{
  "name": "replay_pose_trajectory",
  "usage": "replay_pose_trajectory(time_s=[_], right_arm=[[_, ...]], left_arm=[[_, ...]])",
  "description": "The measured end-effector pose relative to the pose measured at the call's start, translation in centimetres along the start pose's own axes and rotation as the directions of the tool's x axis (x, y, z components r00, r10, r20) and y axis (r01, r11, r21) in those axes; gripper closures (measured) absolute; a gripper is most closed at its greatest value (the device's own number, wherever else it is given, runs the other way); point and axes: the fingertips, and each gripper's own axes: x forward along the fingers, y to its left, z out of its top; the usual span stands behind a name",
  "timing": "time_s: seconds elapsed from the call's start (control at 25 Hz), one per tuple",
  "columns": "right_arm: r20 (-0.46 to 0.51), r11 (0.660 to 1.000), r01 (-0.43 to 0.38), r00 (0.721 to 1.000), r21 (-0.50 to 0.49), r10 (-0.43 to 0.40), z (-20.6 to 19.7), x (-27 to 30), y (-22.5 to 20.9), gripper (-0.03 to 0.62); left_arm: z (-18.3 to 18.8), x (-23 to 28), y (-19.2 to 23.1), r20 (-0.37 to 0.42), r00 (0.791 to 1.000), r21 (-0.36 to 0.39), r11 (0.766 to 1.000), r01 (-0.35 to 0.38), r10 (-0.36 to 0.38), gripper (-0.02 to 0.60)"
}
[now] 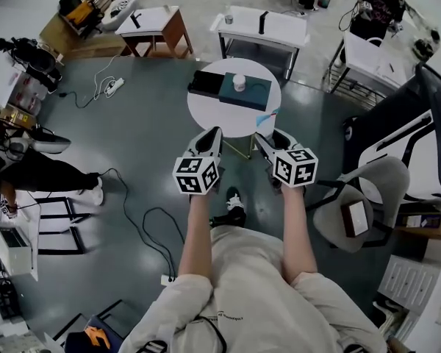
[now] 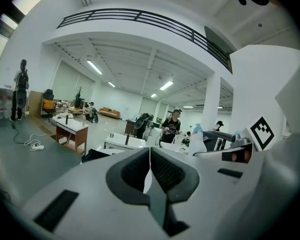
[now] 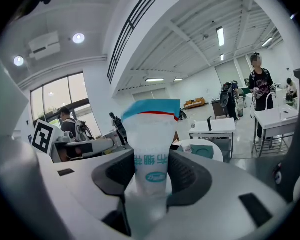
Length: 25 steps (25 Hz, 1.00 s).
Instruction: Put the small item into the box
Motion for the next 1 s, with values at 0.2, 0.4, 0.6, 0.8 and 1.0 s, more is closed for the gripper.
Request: replay_pose_trajectory(time_s=[0.2, 0.4, 0.6, 0.8, 1.0], right_arm=[[-0.021, 1.000, 0.004, 1.000, -0.010, -0.004, 1.9, 3.9, -1.1, 0.378], [-0.050, 1.000, 0.008, 0.999, -0.019, -0.009, 2.8, 8.0, -1.8, 0.378], [-0.077, 0.998, 0.023, 0.997, -0.052, -0.027, 3.4, 12.2, -2.5, 0.378], [-0.087, 0.995, 0.037, 0.995, -0.095, -0.045, 3.8, 16.5, -2.5, 0.378], [-0.092, 0.992, 0.042, 0.994, -0.119, -0.053, 5.1, 19.9, -3.1, 0.378]], left_arm=[[1.4, 3.0, 3.1, -0.006, 1.000, -0.023, 1.000, -0.003, 0.003, 0.558], [2.0, 5.8, 6.7, -0.015, 1.000, -0.064, 0.998, -0.011, 0.010, 0.558], [2.0, 9.3, 9.8, -0.031, 0.999, -0.090, 0.996, 0.006, -0.009, 0.558], [2.6, 12.2, 13.9, -0.036, 0.999, -0.120, 0.993, 0.005, -0.010, 0.558], [3.8, 14.3, 16.4, -0.024, 1.000, -0.123, 0.992, 0.013, -0.016, 0.558]])
